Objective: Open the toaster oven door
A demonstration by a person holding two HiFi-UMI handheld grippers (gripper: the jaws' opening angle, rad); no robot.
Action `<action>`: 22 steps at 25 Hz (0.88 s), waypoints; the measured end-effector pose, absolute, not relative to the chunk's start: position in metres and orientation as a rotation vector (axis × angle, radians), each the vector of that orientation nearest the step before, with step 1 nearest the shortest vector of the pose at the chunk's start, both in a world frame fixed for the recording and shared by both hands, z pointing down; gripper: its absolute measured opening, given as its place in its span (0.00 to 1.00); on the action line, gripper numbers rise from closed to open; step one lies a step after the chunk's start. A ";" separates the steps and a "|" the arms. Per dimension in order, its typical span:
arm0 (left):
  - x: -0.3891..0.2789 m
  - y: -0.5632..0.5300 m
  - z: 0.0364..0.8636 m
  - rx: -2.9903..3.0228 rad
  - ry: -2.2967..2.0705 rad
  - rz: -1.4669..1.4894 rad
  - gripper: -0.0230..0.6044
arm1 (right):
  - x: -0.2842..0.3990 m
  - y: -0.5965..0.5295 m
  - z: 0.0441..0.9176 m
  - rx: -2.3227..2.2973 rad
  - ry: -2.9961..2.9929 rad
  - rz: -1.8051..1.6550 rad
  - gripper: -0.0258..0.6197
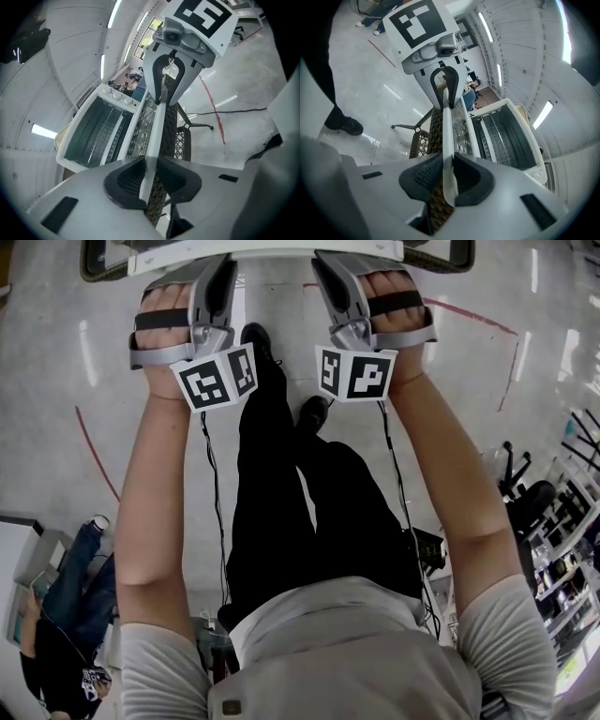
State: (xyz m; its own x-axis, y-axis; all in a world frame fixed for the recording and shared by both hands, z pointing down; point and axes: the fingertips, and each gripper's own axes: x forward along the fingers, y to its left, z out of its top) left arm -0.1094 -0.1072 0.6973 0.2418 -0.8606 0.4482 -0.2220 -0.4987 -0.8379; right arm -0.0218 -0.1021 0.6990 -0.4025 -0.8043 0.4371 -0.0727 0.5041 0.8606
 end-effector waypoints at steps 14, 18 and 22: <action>-0.110 -0.108 0.698 -1.805 0.997 -1.226 0.19 | -0.022 -0.103 0.700 0.783 -1.800 -1.038 0.15; -0.109 -0.107 0.698 -1.811 0.994 -1.221 0.19 | -0.022 -0.102 0.700 0.785 -1.813 -1.020 0.15; -0.109 -0.107 0.697 -1.835 0.994 -1.221 0.19 | -0.021 -0.102 0.699 0.782 -1.839 -0.975 0.16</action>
